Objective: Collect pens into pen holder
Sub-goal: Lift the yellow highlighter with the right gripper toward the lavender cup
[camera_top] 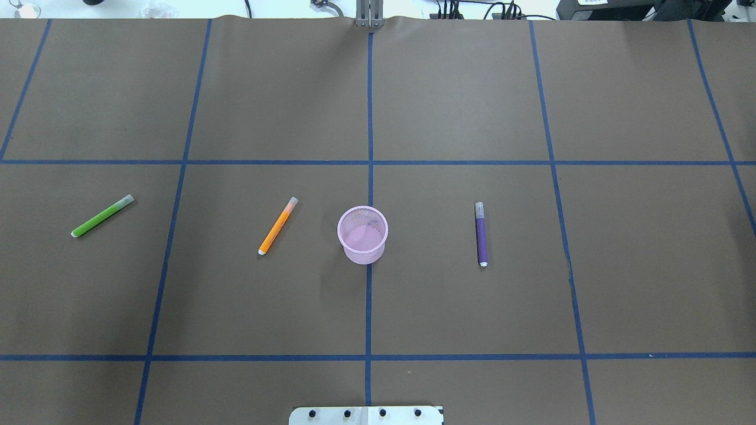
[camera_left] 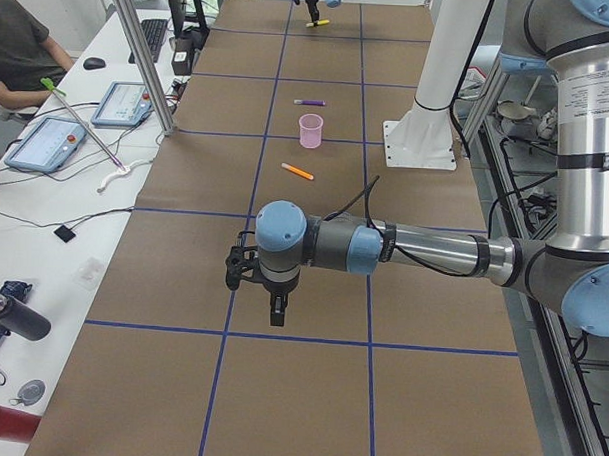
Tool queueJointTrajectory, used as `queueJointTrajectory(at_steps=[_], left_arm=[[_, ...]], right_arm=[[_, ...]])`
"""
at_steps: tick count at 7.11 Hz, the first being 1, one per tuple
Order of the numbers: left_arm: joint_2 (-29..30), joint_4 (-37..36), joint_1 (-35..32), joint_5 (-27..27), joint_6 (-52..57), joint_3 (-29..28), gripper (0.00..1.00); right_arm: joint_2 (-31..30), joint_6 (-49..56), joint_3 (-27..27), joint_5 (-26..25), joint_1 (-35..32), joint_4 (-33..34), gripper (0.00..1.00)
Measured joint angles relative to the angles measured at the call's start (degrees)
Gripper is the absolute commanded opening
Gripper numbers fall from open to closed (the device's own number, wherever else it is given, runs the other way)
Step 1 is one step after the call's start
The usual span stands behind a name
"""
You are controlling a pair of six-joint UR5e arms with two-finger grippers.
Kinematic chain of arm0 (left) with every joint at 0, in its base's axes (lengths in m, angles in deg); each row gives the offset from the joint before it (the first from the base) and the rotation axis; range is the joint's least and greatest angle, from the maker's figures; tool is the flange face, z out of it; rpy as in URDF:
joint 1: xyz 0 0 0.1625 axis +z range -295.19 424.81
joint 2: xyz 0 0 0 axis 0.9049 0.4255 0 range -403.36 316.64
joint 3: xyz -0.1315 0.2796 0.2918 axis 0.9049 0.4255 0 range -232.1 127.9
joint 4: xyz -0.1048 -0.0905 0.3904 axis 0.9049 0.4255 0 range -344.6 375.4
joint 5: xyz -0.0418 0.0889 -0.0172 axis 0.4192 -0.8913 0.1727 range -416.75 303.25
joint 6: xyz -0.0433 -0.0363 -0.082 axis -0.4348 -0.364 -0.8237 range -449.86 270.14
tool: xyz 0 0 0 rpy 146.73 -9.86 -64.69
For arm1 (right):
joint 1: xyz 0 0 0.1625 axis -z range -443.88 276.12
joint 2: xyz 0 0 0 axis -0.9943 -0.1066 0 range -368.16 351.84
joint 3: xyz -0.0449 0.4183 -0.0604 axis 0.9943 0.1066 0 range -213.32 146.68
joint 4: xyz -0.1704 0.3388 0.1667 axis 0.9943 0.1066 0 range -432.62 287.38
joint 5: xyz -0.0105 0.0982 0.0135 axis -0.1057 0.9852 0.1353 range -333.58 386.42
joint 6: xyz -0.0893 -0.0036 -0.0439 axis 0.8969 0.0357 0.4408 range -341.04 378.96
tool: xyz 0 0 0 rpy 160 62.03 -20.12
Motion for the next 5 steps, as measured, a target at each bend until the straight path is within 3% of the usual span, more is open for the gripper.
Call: queueJointTrajectory(at_steps=[1,2,5], left_arm=[[0.0,0.0,0.0,0.0,0.0,0.0,1.00],[0.0,-0.1,0.0,0.0,-0.1,0.2,1.00],[0.0,-0.1,0.0,0.0,-0.2,0.8,1.00]], right_arm=[[-0.1,0.0,0.1,-0.1,0.0,0.0,0.24],[-0.1,0.0,0.3,-0.1,0.0,0.0,0.00],[0.2,0.0,0.7,-0.3,0.0,0.0,0.00]])
